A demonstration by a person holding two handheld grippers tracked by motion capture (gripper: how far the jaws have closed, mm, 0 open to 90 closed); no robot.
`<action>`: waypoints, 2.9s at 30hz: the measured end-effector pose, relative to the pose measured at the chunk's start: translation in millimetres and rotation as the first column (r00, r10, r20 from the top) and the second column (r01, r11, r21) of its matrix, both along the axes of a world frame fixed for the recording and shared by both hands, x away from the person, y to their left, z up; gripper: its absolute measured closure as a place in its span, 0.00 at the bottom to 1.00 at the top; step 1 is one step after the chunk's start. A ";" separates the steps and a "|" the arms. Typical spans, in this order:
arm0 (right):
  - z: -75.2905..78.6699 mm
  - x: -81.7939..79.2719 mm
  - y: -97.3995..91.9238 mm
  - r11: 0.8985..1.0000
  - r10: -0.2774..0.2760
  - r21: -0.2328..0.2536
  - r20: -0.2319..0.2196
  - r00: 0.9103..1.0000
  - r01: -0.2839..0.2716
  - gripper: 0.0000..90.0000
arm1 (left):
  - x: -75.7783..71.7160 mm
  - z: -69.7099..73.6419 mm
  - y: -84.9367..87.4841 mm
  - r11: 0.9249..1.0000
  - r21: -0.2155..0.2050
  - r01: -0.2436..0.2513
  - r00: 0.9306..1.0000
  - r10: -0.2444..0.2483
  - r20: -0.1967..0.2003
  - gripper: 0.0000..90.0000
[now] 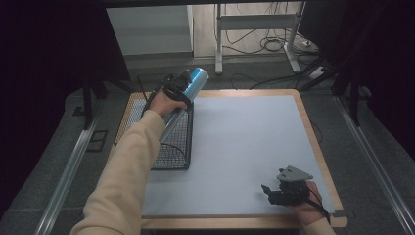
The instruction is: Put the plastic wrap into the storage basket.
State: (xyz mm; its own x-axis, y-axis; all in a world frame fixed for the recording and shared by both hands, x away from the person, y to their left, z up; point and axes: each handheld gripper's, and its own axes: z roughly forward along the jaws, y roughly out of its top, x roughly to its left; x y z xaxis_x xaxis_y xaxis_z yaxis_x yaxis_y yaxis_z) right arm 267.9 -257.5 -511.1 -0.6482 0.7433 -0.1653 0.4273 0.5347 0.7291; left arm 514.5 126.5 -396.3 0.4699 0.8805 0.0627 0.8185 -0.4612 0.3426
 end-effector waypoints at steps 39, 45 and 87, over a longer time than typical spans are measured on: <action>-1.6 -1.1 2.0 1.000 0.010 -0.012 -0.004 1.000 -0.010 0.18 | 16.3 -38.5 13.0 0.994 0.091 -0.057 0.998 0.058 0.001 0.34; -0.8 -1.4 1.7 1.000 0.011 -0.011 -0.004 1.000 -0.011 0.18 | 9.1 -25.1 14.3 0.996 0.046 -0.078 0.996 0.077 0.038 0.21; 5.6 -7.1 -4.6 1.000 -0.027 0.005 0.032 0.999 0.027 0.18 | -161.3 17.7 -28.9 0.903 -0.290 0.316 0.935 -0.246 0.254 0.17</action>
